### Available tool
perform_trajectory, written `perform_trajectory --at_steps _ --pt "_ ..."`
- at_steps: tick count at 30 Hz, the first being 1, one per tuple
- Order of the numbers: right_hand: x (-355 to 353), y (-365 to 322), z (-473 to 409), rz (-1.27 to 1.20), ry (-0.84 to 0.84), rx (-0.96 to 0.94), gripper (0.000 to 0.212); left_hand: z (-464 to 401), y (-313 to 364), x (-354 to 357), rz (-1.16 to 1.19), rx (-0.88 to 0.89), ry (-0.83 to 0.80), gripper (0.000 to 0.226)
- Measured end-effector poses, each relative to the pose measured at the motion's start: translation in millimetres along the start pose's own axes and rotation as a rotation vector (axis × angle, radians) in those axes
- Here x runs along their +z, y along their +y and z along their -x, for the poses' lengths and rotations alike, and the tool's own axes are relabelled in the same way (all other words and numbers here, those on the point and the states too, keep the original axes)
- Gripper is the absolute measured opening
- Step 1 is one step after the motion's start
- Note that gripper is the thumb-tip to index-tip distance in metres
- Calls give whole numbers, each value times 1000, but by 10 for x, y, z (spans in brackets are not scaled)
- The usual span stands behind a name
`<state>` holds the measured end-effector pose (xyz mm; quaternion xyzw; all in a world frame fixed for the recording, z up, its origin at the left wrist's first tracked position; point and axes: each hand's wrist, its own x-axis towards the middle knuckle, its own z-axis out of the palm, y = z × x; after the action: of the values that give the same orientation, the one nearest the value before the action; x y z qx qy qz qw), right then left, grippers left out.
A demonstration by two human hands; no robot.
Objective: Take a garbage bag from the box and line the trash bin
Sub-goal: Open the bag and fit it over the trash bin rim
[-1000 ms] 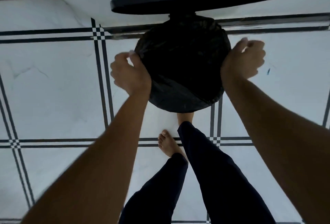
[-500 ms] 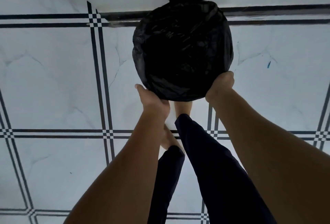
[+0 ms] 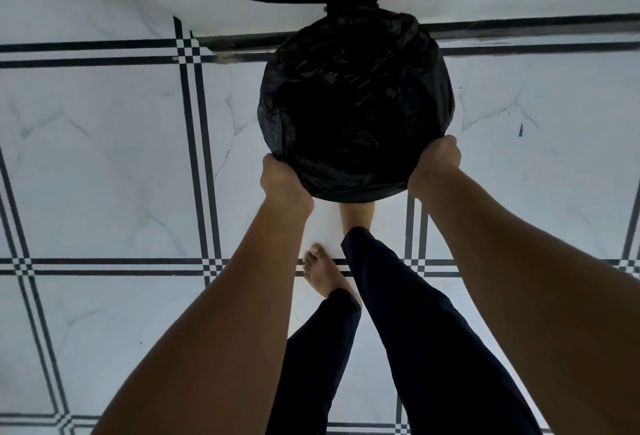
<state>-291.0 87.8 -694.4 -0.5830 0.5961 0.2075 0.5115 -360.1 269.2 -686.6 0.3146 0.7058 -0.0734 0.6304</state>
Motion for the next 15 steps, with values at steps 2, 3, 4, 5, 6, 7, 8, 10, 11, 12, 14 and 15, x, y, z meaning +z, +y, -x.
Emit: perform_trajectory --at_steps 2,3,4,5,6,7,8,10,11,12,14,15 --pt "-42 -42 12 -13 79 17 49 28 40 -43 -106 67 30 33" --pt "-63 -68 60 30 157 -30 49 86 42 -71 -182 138 87 32" --pt "-96 -120 145 164 249 -161 46 172 55 -85 -292 247 169 33" --pt "-107 -103 211 348 342 -344 41 197 20 -130 -426 375 254 36" --pt "-125 -110 326 498 386 -569 36 274 13 -144 -559 514 297 37" --pt "-138 -90 428 583 353 -778 31 369 5 -156 -666 655 278 36" --pt "-134 -75 552 636 280 -941 29 490 2 -150 -752 787 219 35" --pt "-115 -51 748 708 106 -1127 32 692 1 -130 -861 964 58 39" --pt "-111 -65 860 751 26 -1168 35 827 34 -110 -880 1008 -13 40" --pt "-103 -89 962 791 -29 -1209 38 921 71 -87 -889 1041 -67 41" --pt "-124 -158 1167 832 -79 -1274 42 1128 191 -59 -903 1123 -120 40" --pt "-166 -229 1313 820 -87 -1312 42 1283 283 -52 -892 1180 -128 38"
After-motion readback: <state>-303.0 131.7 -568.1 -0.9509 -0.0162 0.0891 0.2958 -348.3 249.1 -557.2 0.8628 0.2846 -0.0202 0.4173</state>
